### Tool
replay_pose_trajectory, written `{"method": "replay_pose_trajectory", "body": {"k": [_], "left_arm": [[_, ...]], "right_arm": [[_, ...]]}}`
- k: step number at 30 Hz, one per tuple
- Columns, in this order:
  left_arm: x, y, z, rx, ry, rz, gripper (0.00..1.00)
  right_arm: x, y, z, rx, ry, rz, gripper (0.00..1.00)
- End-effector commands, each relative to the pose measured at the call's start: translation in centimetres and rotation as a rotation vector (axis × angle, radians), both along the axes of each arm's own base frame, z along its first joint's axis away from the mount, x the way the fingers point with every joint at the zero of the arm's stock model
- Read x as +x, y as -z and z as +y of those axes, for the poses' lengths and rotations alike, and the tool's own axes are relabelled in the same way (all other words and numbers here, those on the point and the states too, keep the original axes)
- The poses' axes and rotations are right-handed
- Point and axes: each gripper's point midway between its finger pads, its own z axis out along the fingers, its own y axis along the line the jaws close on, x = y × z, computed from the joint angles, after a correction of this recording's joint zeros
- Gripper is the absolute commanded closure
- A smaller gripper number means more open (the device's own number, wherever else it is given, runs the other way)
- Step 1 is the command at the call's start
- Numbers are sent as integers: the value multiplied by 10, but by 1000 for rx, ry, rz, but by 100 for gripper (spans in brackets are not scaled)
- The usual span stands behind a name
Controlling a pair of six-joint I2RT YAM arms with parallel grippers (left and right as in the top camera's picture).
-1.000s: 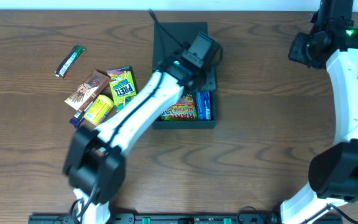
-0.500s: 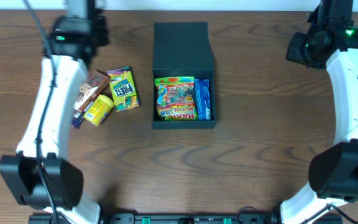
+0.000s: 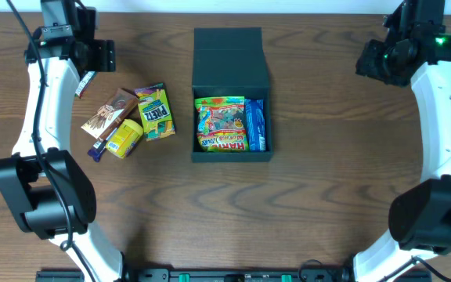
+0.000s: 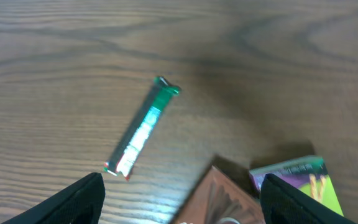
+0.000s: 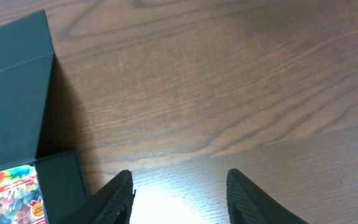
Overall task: Pack container
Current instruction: 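Grasp the brown Pocky box with the left gripper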
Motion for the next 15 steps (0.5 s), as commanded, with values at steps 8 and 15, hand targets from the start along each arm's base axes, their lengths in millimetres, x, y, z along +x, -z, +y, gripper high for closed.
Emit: {"method": "replay_pose_trajectory", "body": {"k": [8,15], "left_arm": [[-30,41,-18,5,204,205,15],[-43,94,-31,-59,347,343,6]], "right_arm": [[4,-2,9,1,-31,-16,48],[2,-1,9,-9,-51,-6,44]]}}
